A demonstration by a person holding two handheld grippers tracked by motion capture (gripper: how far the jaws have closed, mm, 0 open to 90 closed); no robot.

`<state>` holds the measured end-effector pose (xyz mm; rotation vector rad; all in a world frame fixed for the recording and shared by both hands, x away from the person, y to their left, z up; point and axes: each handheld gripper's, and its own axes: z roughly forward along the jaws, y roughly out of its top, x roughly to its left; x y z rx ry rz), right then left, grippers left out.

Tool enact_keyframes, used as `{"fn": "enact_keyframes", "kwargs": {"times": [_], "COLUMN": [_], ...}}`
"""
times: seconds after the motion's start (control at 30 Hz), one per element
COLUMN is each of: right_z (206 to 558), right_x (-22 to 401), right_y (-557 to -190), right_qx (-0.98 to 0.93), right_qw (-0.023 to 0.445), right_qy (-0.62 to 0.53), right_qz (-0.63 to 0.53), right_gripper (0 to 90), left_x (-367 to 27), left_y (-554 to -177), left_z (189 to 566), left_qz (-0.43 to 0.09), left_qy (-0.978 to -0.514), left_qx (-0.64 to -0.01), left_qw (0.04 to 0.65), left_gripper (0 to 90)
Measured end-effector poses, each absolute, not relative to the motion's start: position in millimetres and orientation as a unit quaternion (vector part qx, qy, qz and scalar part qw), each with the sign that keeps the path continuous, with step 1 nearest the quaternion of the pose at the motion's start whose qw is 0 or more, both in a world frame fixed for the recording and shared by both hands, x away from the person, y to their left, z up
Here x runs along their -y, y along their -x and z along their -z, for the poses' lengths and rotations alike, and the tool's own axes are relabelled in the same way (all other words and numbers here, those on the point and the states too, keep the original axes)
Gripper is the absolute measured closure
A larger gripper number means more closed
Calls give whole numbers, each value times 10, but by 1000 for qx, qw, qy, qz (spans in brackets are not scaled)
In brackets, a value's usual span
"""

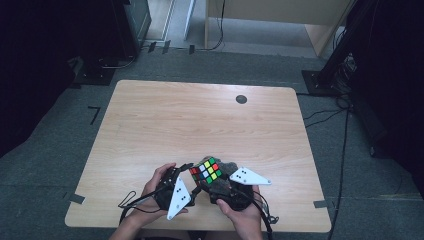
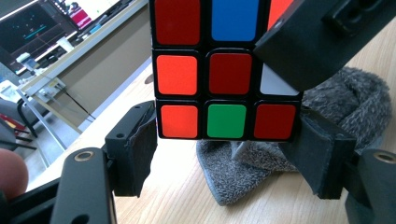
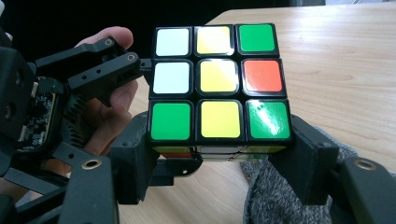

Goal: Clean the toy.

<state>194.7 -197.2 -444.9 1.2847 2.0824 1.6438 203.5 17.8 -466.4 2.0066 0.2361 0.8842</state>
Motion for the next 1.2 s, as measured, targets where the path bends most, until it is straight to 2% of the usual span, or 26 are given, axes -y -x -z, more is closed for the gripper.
{"fn": "enact_keyframes", "kwargs": {"times": [0.2, 0.27, 0.4, 0.47, 0.6, 0.77, 0.9, 1.07, 1.2], "right_z": [4445, 4427, 4413, 4412, 4437, 4681, 4929, 5141, 5171], "right_x": [1980, 1977, 2074, 2150, 2265, 2177, 2051, 2048, 2005], "right_y": [-1956, -1955, -1976, -1983, -2032, -2156, -2193, -2241, -2230], "right_qx": [-701, -703, -688, -677, -670, -733, -782, -799, -802], "right_qw": [98, 119, 128, 140, 138, 135, 188, 177, 193], "right_qy": [-427, -420, -429, -435, -463, -470, -443, -436, -433], "right_qz": [-562, -561, -571, -577, -563, -473, -395, -374, -364], "right_gripper": [329, 246, 202, 221, 343, 342, 373, 377, 380], "left_x": [-203, -240, -350, -421, -531, -596, -603, -548, -519], "left_y": [-2041, -2077, -2182, -2239, -2315, -2371, -2370, -2383, -2366], "left_z": [4647, 4630, 4607, 4587, 4545, 4518, 4509, 4520, 4527], "left_qz": [-352, -339, -299, -277, -259, -256, -249, -264, -269], "left_qy": [-809, -810, -817, -815, -809, -801, -797, -801, -804], "left_qx": [-100, -113, -154, -177, -204, -231, -240, -260, -252], "left_qw": [461, 466, 468, 477, 486, 489, 494, 471, 466], "left_gripper": [347, 348, 349, 349, 349, 349, 349, 348, 349]}}
